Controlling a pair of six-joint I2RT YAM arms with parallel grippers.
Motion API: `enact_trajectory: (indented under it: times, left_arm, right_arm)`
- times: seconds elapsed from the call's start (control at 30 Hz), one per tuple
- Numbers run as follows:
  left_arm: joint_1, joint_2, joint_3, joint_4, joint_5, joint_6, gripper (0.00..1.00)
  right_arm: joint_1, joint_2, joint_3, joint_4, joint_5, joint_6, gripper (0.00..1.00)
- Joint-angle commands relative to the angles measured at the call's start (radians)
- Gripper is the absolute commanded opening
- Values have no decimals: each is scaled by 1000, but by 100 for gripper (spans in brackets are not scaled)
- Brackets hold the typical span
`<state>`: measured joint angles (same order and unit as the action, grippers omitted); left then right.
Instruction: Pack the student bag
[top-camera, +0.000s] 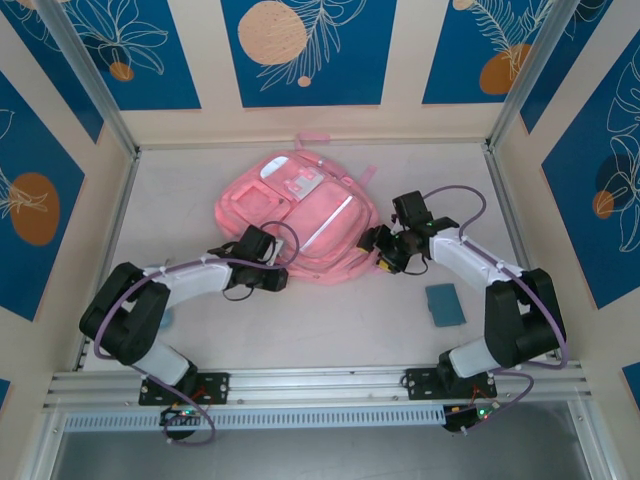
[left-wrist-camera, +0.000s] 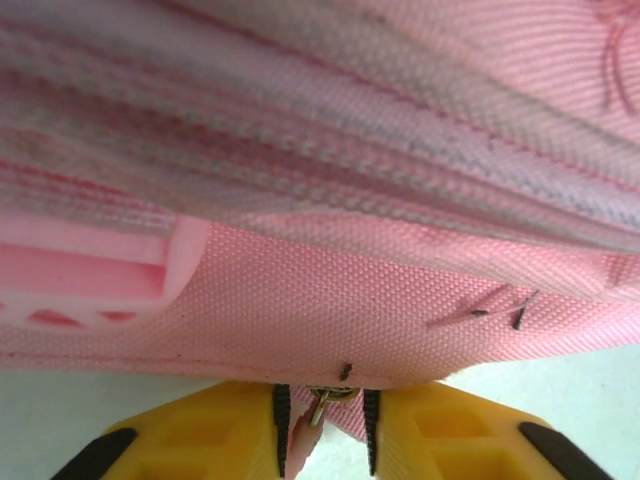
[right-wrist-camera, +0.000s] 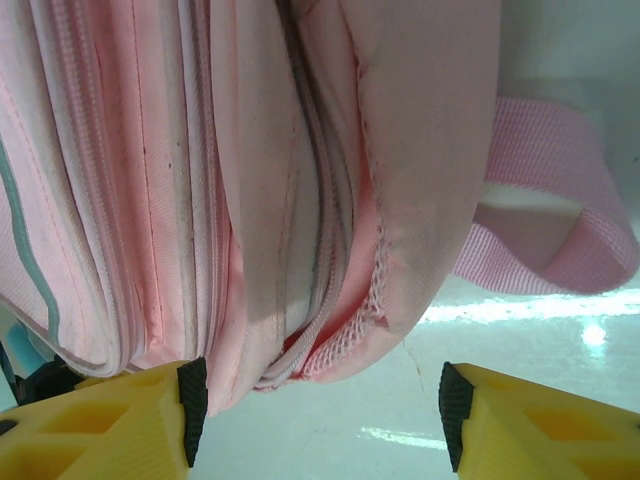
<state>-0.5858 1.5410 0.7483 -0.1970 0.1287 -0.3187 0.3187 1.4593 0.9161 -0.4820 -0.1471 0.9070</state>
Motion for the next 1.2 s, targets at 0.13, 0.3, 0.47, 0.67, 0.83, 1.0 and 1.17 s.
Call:
enact_trajectory:
  times: [0.13, 0.3, 0.47, 0.67, 0.83, 1.0, 1.17]
  left_arm:
    - [-6, -25, -34, 24, -33, 12, 9]
    - [-6, -73, -59, 21, -28, 7, 0]
    - [-13, -150, -73, -7, 9, 1, 0]
    - [-44, -254, -84, -37, 37, -14, 0]
    - [-74, -304, -91, -3, 98, -40, 0]
    - [-115, -315, -109, 93, 160, -83, 0]
    - [-163, -287, -102, 151, 167, -113, 0]
  right_arm:
    - [-8, 73, -14, 79, -97, -15, 65]
    - [-6, 130, -22, 147, -173, 12, 58]
    - [6, 166, -49, 246, -267, 68, 44]
    - [32, 183, -90, 354, -322, 155, 28]
    - [66, 180, -106, 421, -319, 231, 24]
    - [103, 171, -108, 463, -290, 287, 21]
    - [134, 177, -103, 483, -272, 318, 21]
